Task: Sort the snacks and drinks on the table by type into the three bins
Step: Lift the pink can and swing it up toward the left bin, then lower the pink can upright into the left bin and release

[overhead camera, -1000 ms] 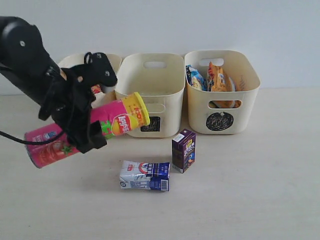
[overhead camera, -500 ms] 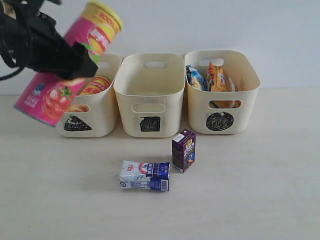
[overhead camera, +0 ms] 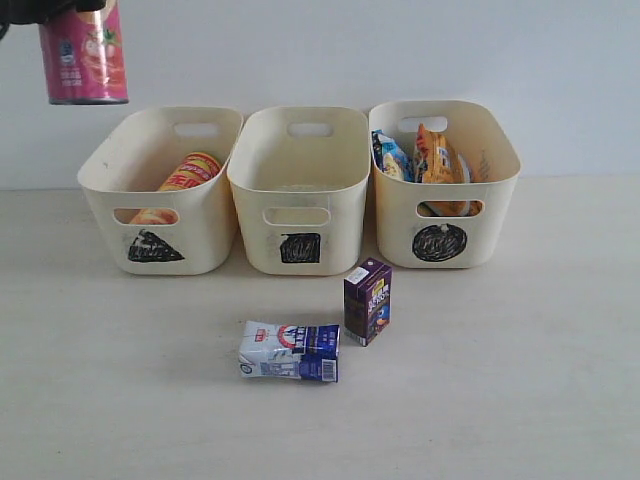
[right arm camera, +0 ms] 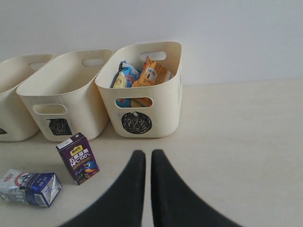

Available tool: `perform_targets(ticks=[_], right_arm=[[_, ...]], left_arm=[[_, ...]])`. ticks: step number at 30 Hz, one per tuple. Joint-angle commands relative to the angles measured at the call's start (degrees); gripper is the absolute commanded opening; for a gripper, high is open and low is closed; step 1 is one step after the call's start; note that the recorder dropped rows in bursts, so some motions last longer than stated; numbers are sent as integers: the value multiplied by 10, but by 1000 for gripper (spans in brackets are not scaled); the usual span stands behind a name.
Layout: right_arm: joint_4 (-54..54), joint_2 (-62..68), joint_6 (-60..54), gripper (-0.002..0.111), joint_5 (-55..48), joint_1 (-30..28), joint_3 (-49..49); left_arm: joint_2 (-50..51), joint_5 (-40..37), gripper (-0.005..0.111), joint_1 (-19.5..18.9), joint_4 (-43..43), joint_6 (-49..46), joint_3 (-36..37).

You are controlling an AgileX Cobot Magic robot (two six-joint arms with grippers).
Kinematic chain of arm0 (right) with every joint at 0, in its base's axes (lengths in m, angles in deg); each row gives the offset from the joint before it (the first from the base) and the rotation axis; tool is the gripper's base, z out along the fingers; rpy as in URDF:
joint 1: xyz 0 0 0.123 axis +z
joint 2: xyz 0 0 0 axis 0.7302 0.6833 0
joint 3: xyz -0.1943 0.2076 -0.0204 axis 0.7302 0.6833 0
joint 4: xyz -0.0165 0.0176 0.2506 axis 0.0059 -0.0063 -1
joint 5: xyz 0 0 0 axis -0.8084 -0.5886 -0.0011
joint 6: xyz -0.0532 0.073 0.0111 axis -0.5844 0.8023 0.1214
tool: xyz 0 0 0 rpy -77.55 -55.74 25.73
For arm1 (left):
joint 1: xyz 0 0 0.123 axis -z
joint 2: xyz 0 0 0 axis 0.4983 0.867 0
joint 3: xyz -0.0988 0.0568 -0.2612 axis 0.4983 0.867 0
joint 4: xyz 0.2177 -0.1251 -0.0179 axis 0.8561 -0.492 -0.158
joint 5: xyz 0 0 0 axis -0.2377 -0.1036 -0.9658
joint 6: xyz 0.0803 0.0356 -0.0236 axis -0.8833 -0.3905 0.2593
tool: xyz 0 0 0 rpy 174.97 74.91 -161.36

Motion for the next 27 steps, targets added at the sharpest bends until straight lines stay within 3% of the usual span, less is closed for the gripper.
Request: perform_targets(ticks=[1,4,13,22,25,27], right_arm=[[2,0,-1,2,-2,-2,3],[2,0,-1,2,-2,-2,3],[2,0,-1,2,-2,-2,3],[2,0,-2,2,-2,-2,3],[2,0,-2,2,-2,-2,3],[2,0,-2,2,-2,-2,3]], left_arm=[[64,117,4,-3,-9,3,-13],[109,168,4,-6,-9,2,-28],[221,163,4,-8,-9,1,-107],[269,138,5,-8,-9,-10,-128],[274,133,15,-8,-9,-10,-128],[275,129,29,-8,-9,-10,-128]])
